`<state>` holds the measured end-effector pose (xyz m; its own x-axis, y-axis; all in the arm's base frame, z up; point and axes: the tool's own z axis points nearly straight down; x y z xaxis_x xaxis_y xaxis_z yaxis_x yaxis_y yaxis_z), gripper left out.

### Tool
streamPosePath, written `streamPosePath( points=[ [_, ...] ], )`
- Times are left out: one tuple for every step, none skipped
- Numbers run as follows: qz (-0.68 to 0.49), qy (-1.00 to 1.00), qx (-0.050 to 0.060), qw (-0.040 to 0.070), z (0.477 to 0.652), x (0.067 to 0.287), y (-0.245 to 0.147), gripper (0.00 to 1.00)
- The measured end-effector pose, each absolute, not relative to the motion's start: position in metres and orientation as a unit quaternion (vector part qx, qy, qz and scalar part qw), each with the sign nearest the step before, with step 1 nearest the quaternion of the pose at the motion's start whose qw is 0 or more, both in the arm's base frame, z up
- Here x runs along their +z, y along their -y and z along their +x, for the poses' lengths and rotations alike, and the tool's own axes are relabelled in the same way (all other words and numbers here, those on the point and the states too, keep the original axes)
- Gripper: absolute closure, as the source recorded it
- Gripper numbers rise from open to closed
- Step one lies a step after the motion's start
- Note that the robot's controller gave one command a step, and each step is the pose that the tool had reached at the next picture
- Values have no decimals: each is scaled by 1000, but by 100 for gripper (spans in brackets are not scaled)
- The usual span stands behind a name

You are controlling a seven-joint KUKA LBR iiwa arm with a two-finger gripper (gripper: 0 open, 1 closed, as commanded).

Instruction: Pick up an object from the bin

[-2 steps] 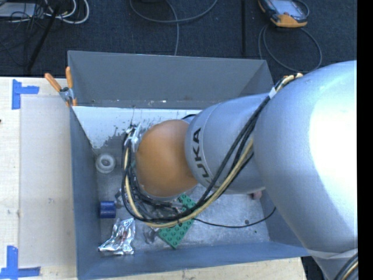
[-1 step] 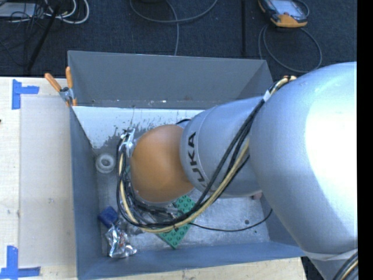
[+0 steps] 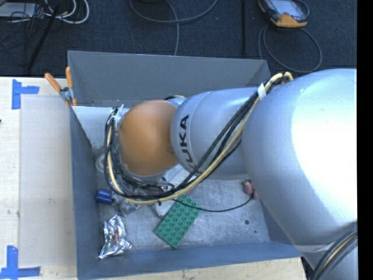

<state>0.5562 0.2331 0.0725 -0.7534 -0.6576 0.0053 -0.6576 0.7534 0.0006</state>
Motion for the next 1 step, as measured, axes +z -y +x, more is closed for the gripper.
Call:
streamPosePath(
  points=[
    [348, 937, -1, -4, 532, 200, -235, 100]
  ],
)
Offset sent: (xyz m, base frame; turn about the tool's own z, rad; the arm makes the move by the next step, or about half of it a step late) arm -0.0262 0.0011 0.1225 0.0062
